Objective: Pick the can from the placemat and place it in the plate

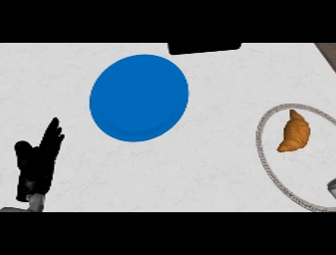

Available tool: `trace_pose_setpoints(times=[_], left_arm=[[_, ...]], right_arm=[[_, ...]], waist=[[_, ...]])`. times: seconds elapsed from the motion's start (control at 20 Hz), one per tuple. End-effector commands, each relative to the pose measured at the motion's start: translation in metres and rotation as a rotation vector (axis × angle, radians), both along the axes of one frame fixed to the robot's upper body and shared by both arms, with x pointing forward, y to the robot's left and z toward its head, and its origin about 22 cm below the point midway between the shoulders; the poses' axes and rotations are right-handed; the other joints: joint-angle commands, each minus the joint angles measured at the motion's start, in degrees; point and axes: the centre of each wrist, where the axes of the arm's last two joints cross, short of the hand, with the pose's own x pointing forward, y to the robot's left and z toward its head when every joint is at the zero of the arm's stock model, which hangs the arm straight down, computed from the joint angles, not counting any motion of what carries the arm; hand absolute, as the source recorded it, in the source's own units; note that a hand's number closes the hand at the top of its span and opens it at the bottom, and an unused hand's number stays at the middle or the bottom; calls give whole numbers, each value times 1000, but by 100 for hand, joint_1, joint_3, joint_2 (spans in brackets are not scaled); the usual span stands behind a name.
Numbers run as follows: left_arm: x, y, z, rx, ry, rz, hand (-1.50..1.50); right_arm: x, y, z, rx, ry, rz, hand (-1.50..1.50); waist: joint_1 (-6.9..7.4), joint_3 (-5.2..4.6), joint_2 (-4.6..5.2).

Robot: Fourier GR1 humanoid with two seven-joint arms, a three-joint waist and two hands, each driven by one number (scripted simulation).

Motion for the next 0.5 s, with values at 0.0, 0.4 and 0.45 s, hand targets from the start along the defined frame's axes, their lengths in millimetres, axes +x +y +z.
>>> trace_pose_setpoints(times=[0.0,0.4,0.45], left_arm=[[-8,-16,-9,-21,3,-36,0],[16,-44,3,-15,-1,-77,0],[25,-37,0,-20,0,-75,0]], right_arm=[[-55,-50,-23,-102,-66,53,-150],[-113,-107,-10,-568,36,-205,-150],[-114,-116,-1,-584,79,-223,-150]], waist=[[312,-21,70],[450,-52,70],[483,-60,78]])
